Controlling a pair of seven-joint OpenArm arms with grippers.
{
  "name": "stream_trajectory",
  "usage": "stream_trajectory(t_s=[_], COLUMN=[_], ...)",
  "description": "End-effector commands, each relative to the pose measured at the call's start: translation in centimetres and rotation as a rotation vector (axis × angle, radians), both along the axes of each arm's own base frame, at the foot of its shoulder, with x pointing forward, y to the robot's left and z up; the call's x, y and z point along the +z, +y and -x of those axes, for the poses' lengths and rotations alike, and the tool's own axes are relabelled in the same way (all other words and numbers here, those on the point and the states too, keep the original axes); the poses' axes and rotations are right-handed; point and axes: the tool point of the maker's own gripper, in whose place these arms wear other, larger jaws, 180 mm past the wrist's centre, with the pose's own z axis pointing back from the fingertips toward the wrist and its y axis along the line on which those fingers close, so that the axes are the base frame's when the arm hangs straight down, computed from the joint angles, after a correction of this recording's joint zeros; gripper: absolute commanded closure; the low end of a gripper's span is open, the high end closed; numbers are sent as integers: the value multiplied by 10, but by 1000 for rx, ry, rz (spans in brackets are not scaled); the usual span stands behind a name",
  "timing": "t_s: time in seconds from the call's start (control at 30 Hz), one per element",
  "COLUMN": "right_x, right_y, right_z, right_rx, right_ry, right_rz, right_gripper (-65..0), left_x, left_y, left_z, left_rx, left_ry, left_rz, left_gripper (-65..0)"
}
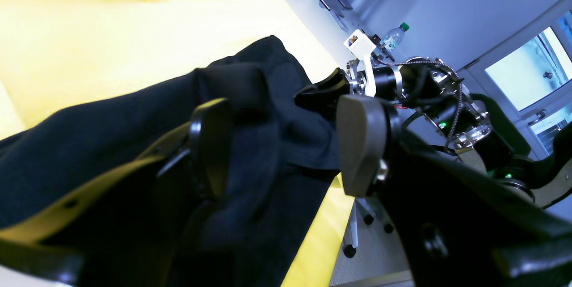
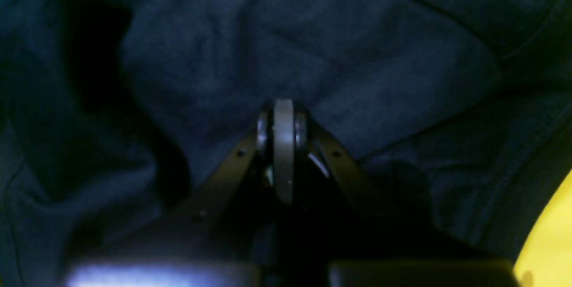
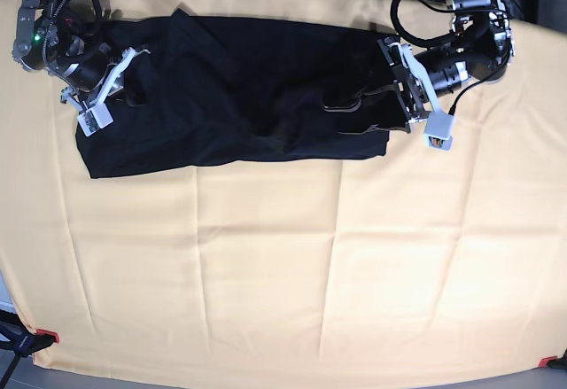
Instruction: Fold the T-shirt properly
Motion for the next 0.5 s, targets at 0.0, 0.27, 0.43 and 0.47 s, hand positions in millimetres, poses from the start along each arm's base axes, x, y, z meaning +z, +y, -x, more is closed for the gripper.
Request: stream_trajectory(t_s=[0.0,0.27,0.43,0.47], right_x=[3,3,3,3], right_y=[-4,-4,-4,-4], right_z=[-1,-1,-1,-1], right_rx=[7,7,7,7], right_ry=[-4,-3,-3,-3], right_rz=[22,23,23,23], right_gripper=[0,0,0,0], left_x=[14,21,11,4], left_y=[1,3,3,4], left_z=[-2,-6,-7,-8], left_rx=[6,31,37,40], left_ry=[-47,-61,-49,-41], left_rz=[36,66,11,-26], left_gripper=[-384,-101,0,0])
